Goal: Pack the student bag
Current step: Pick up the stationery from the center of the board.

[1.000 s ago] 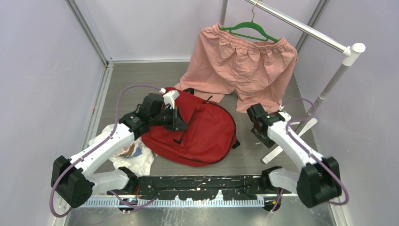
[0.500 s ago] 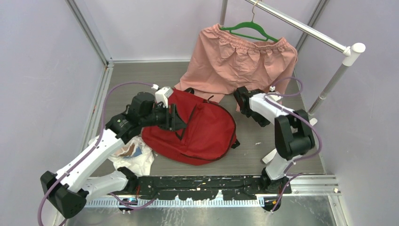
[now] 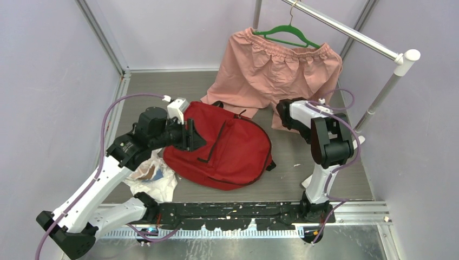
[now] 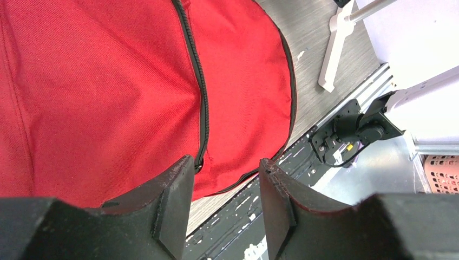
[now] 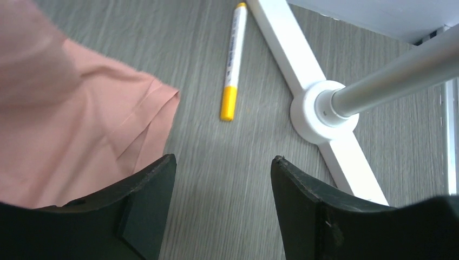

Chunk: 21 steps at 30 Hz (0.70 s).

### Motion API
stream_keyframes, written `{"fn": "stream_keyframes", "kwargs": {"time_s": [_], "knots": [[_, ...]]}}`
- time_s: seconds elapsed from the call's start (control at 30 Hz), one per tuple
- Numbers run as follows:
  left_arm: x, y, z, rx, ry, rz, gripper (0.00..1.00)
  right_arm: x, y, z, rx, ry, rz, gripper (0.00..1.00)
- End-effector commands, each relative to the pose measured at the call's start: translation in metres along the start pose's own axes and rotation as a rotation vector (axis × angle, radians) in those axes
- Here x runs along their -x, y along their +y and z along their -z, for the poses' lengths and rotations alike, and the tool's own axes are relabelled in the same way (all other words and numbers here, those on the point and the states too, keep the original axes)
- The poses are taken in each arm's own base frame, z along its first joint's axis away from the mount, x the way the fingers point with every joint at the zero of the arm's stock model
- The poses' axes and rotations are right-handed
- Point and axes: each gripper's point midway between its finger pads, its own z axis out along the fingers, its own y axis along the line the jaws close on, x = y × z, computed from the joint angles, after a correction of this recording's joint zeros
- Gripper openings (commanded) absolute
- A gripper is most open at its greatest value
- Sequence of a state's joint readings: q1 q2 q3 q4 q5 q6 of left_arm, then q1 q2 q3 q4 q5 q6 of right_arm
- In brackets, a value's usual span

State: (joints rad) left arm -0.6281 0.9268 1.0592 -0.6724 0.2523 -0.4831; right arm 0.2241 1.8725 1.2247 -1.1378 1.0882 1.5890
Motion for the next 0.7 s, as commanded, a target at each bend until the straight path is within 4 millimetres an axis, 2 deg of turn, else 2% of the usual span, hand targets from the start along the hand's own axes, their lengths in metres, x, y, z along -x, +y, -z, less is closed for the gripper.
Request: {"fn": "stream_keyframes", "kwargs": {"time_s": [0.0, 0.4, 0.57, 0.67], "knots": [[0.018, -0.007, 0.012, -0.003, -0.058, -0.035, 0.48, 0.013, -0.012, -0.015, -0.038, 0.033, -0.113, 0.7], [0.032, -0.016, 0.009, -0.027, -0.089, 0.013, 0.46, -0.02, -0.03, -0.055, -0.184, 0.302, -0.178, 0.7], [0.036, -0.017, 0.014, -0.027, -0.121, 0.044, 0.45, -0.028, -0.023, -0.066, -0.143, 0.362, -0.156, 0.69], [0.037, -0.018, 0.016, -0.025, -0.134, 0.059, 0.45, -0.033, -0.012, -0.07, -0.103, 0.403, -0.119, 0.69]]}}
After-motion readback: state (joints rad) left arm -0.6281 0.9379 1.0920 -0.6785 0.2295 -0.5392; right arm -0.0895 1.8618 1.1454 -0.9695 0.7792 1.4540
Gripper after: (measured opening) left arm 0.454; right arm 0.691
